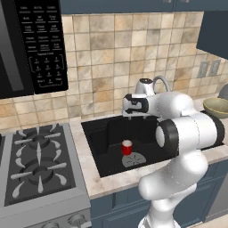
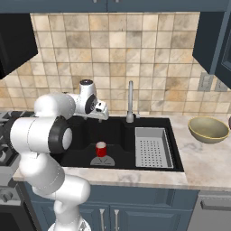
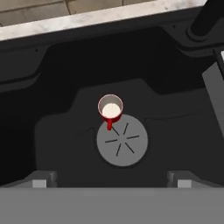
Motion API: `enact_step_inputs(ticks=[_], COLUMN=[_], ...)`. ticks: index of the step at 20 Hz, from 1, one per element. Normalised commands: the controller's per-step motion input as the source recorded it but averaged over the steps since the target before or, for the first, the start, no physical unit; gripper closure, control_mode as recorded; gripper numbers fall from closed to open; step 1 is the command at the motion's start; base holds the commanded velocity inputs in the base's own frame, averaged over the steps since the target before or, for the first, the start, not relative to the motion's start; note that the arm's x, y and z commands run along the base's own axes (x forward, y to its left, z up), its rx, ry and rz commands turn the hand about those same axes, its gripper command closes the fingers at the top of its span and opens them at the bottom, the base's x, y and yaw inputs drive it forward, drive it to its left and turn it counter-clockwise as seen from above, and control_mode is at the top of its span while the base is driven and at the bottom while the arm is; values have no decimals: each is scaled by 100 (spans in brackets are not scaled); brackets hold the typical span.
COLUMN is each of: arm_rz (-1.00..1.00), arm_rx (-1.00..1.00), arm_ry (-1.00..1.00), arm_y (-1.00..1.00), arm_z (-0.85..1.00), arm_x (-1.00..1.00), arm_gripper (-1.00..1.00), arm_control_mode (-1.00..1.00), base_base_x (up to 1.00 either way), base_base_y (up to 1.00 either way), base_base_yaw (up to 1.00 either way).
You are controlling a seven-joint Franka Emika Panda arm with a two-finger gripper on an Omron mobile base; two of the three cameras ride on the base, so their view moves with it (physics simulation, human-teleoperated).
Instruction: Pick the mug and place it in the sink. Pick the bowl and place it in the open cabinet and then close the cabinet.
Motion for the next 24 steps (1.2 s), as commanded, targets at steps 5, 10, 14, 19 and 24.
enact_step_inputs(ticks=[5, 10, 14, 19, 24], arm_rz=[0, 0, 0, 0, 0], arm_rx=[0, 0, 0, 0, 0], arm_ry=[0, 0, -1, -2, 0], arm_y=[0, 0, -1, -5, -6], arm_z=[0, 0, 5, 17, 34], arm_x=[-7, -12, -28, -31, -19], arm_gripper=[-100, -100, -100, -100, -100], arm_control_mode=[-100, -100, -100, -100, -100], base_base_x=[0, 0, 0, 0, 0], base_base_y=[0, 0, 0, 0, 0], base_base_yaw=[0, 0, 0, 0, 0])
